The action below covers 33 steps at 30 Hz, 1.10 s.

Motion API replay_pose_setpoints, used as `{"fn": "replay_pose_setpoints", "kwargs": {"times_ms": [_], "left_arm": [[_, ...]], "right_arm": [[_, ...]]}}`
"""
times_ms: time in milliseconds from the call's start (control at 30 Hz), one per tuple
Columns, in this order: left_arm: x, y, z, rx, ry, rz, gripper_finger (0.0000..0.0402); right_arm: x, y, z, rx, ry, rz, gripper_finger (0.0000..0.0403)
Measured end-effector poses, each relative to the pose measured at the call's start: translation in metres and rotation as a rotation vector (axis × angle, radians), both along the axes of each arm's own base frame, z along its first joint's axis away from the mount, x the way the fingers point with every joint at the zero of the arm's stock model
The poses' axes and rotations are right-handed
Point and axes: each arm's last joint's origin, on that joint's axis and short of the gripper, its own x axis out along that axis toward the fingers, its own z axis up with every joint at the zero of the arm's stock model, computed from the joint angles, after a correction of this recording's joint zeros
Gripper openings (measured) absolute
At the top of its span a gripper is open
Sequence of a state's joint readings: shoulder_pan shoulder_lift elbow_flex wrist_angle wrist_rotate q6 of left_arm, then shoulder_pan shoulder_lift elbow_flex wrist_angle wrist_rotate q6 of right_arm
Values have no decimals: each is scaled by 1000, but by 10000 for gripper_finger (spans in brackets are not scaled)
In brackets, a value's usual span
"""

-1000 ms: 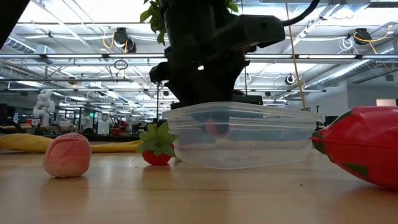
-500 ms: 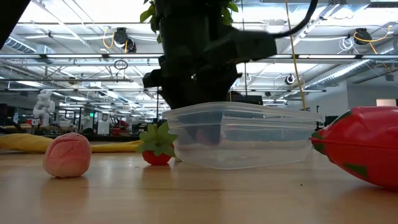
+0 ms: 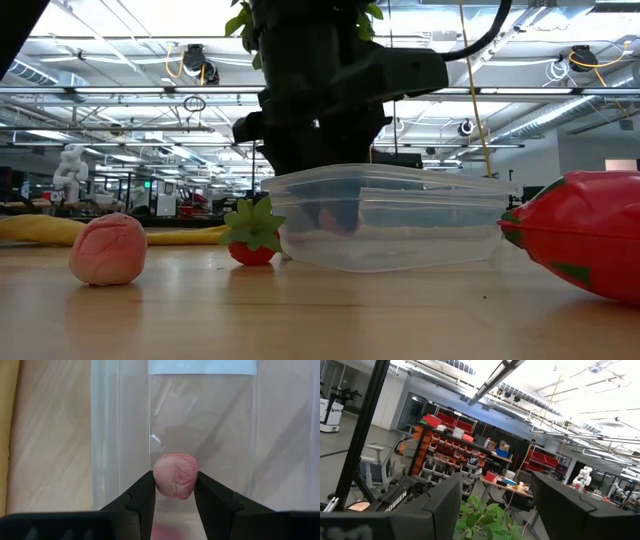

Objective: Pick and placing Produce into tupperware
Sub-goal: Put the top lychee into the transparent bin

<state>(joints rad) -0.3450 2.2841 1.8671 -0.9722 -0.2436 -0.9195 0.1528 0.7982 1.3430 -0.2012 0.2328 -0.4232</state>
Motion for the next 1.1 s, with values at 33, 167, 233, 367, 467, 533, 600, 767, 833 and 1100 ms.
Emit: {"fn": "replay_pose_setpoints", "kwargs": {"times_ms": [33, 167, 233, 367, 467, 533, 600, 767, 833, 1100], "left_arm": [[0, 0, 0, 0, 0, 0, 129], [0, 0, 0, 0, 0, 0, 129], [0, 0, 0, 0, 0, 0, 129], [0, 0, 0, -6, 1, 4, 129], [0, 0, 0, -9, 1, 9, 129], [0, 0, 0, -9, 2, 9, 129], [0, 0, 0, -9, 2, 8, 129], [0, 0, 0, -9, 2, 7, 129], [0, 0, 0, -9, 2, 4, 129], [0, 0, 0, -7, 4, -4, 129]], "right_arm": [[0, 0, 0, 0, 0, 0, 228], [0, 0, 0, 0, 0, 0, 228], [0, 0, 0, 0, 0, 0, 228], [0, 0, 0, 0, 0, 0, 228], [0, 0, 0, 0, 0, 0, 228], [0, 0, 0, 0, 0, 0, 228], [0, 0, 0, 0, 0, 0, 228], [0, 0, 0, 0, 0, 0, 228], [0, 0, 0, 0, 0, 0, 228], [0, 0, 0, 0, 0, 0, 228]]}}
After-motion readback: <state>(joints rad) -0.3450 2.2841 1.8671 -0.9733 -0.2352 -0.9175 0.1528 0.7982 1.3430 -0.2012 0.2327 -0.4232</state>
